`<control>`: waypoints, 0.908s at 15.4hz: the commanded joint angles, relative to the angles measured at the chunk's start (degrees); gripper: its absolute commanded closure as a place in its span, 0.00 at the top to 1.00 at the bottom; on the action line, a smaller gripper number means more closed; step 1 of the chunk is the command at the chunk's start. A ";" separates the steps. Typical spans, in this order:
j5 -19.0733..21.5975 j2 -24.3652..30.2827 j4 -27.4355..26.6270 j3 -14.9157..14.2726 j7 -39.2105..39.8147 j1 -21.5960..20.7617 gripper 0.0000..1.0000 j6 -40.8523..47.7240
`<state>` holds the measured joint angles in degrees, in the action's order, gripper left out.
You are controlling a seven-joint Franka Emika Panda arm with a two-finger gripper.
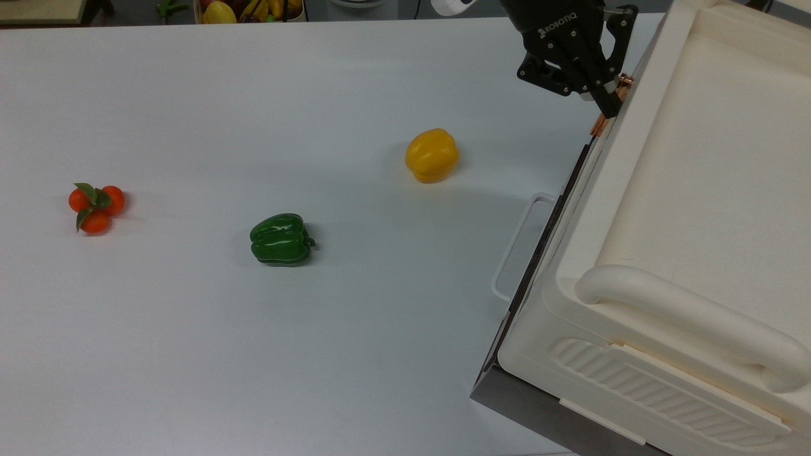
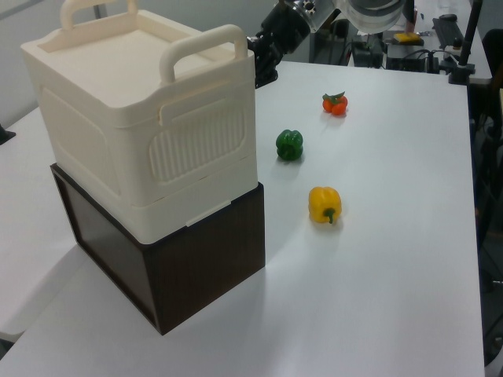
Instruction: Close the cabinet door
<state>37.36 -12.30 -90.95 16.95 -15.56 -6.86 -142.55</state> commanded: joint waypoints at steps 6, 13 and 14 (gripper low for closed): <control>-10.09 8.07 -2.39 -8.24 -0.87 2.11 0.20 25.01; -26.34 13.97 -2.30 -13.61 -3.51 1.67 1.00 46.02; -29.16 14.15 -2.30 -13.61 -3.60 1.15 1.00 48.48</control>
<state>15.27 -1.55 -91.07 4.02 -17.34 -4.03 -100.33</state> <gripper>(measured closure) 0.419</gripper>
